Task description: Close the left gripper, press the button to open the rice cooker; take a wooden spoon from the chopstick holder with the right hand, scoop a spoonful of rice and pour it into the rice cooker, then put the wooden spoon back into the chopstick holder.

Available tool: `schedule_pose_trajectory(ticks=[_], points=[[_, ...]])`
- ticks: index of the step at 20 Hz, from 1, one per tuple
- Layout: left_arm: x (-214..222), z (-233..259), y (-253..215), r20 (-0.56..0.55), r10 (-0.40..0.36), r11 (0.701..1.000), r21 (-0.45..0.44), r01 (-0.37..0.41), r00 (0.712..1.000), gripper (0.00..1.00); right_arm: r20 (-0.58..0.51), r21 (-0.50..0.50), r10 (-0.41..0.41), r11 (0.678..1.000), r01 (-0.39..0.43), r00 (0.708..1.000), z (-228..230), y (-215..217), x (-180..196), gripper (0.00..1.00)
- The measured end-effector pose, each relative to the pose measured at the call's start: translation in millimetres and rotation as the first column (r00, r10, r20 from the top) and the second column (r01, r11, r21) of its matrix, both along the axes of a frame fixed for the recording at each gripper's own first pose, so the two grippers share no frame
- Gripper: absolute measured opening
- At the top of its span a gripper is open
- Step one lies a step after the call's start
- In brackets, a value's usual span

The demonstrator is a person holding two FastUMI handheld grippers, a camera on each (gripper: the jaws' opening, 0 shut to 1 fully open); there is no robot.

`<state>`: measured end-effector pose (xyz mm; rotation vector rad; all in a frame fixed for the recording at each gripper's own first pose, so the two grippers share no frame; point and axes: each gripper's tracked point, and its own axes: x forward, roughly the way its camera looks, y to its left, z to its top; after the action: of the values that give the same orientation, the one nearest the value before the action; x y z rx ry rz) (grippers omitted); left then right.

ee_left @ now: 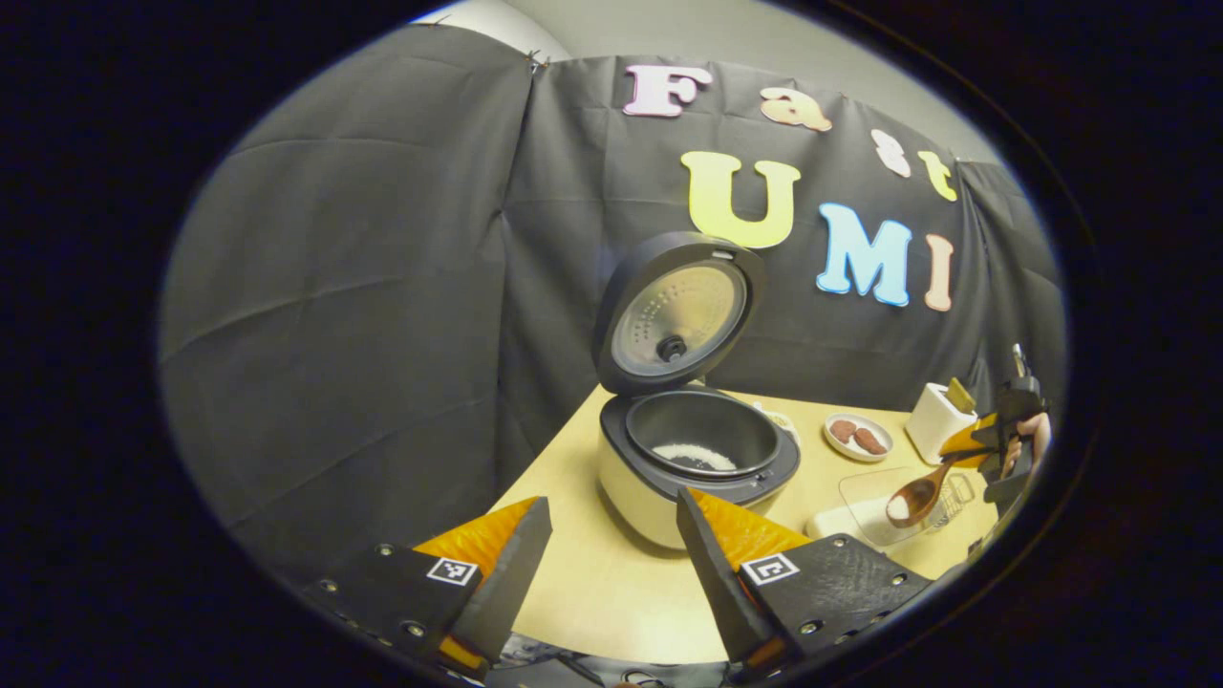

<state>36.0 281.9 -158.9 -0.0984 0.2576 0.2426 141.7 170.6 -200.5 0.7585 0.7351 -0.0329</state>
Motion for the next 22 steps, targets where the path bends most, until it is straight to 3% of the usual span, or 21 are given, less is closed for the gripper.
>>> schedule_pose_trajectory(ticks=[4, 8, 9, 15, 17, 22], points=[[-4, -7, 7, 0.013, 0.025, 1.0, -0.011, -0.025, 1.0, 0.85, 0.0, 0.144, -0.059, 0.988, 0.058, 0.998, 22, -6, 5, 0.12], [-8, -16, 10, 0.007, 0.059, 0.997, -0.045, -0.059, 0.998, 0.85, 0.008, 0.216, -0.025, 0.976, 0.023, 1.0, 45, 16, 14, 0.08], [-9, -16, 11, 0.012, 0.063, 0.997, -0.048, -0.062, 0.998, 0.84, 0.019, 0.234, -0.014, 0.972, 0.009, 1.0, 54, 25, 18, 0.12], [-26, -28, 27, 0.0, 0.114, 0.992, -0.053, -0.114, 0.994, 0.85, 0.078, 0.334, 0.105, 0.934, -0.125, 0.991, 105, 100, 45, 0.12], [-33, -34, 34, -0.01, 0.144, 0.987, -0.068, -0.144, 0.99, 0.85, 0.091, 0.347, 0.152, 0.922, -0.174, 0.984, 117, 125, 52, 0.08], [-48, -42, 55, -0.026, 0.213, 0.974, -0.079, -0.214, 0.977, 0.85, 0.103, 0.363, 0.244, 0.893, -0.265, 0.964, 130, 189, 67, 0.11]])
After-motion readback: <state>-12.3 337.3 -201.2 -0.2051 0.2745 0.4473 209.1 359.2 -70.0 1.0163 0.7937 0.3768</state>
